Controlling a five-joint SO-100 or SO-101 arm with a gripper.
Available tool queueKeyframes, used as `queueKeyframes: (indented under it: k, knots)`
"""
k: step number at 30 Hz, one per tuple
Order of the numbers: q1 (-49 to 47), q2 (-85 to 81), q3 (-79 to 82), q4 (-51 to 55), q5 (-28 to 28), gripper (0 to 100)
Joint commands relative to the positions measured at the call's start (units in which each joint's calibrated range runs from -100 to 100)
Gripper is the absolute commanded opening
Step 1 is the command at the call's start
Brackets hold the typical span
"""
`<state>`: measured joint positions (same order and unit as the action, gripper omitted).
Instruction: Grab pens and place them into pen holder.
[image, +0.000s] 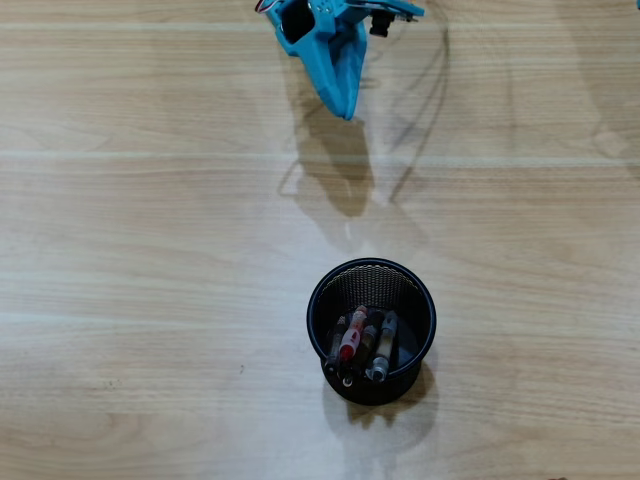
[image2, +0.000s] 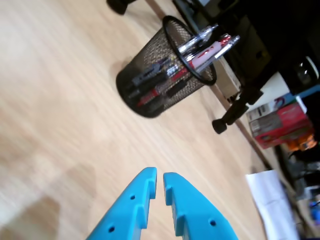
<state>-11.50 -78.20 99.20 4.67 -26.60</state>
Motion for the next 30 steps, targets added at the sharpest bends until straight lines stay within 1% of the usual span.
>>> queueKeyframes:
  k: [1,6,7,14,25,30]
  knots:
    - [0.5,-7.1,0.3,14.8,7.1,3]
    - [2.6,-12.9,0.3,24.4,15.0,3]
    - [3.9,-15.0,0.3,27.5,17.4,3]
    - [6.7,-20.6,0.3,43.3,20.0,3]
    - [7.1,-20.6,0.2,44.2,20.7,3]
    - [10.1,-20.5,-0.1,44.2,20.4,2]
